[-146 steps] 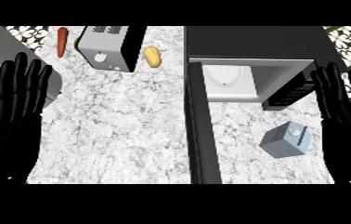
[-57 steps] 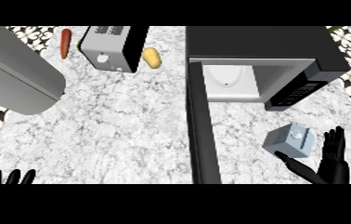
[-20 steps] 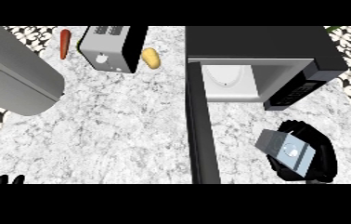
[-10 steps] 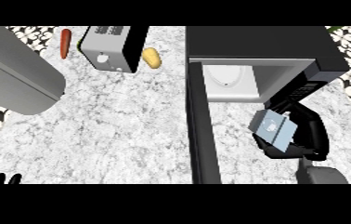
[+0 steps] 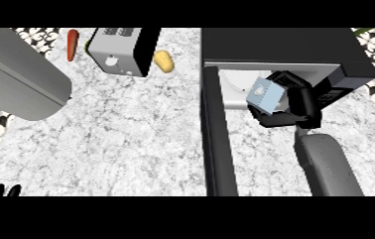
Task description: Pick up the milk, place it into the microwave and close the microwave
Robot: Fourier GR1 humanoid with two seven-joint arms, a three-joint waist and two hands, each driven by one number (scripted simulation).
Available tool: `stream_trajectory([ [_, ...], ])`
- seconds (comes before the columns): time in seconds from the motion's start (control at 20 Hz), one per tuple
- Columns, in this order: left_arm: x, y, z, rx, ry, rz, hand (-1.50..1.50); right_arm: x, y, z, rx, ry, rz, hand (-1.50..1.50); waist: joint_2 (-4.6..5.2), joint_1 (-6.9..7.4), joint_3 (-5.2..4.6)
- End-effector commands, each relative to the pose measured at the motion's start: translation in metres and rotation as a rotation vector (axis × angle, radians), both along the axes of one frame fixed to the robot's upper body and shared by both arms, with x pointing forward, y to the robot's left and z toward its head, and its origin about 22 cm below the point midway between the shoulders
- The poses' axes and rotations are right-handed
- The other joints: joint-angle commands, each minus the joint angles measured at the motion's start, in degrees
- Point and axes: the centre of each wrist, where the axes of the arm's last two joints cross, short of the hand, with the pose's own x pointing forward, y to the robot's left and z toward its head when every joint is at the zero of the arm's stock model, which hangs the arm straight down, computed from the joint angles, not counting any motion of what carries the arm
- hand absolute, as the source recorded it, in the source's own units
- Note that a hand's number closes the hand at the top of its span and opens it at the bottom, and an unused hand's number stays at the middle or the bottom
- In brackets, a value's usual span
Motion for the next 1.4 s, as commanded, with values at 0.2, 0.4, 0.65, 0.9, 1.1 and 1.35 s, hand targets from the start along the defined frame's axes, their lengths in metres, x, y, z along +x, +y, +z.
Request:
stream_trajectory([
  [0.2, 0.003, 0.009, -0.010, -0.007, 0.004, -0.041, -1.50, 0.053, 0.014, 0.012, -0.046, 0.006, -0.025, 1.50, 0.48, 1.90, 0.01],
  [0.4, 0.011, 0.009, 0.005, -0.004, -0.025, -0.053, -1.50, 0.056, 0.011, 0.013, -0.079, -0.022, -0.043, 1.50, 0.92, 2.50, 0.08],
  [0.65, 0.017, 0.001, -0.002, -0.001, -0.020, -0.090, -1.50, 0.065, 0.012, 0.031, -0.111, -0.075, -0.096, 1.50, 1.26, 3.97, 0.02],
  [0.9, 0.024, 0.003, 0.000, -0.003, -0.036, -0.110, -1.50, 0.060, -0.003, 0.026, -0.200, -0.102, -0.182, 1.50, 1.82, 5.08, -0.05],
  [1.1, 0.029, 0.001, 0.000, 0.010, -0.034, -0.107, -1.50, 0.057, -0.004, 0.023, -0.184, -0.124, -0.254, 1.50, 2.15, 6.06, -0.02],
  [1.35, 0.033, -0.001, 0.004, 0.035, -0.043, -0.136, -1.50, 0.044, -0.003, 0.000, -0.116, -0.140, -0.444, 1.50, 2.75, 7.55, 0.05],
])
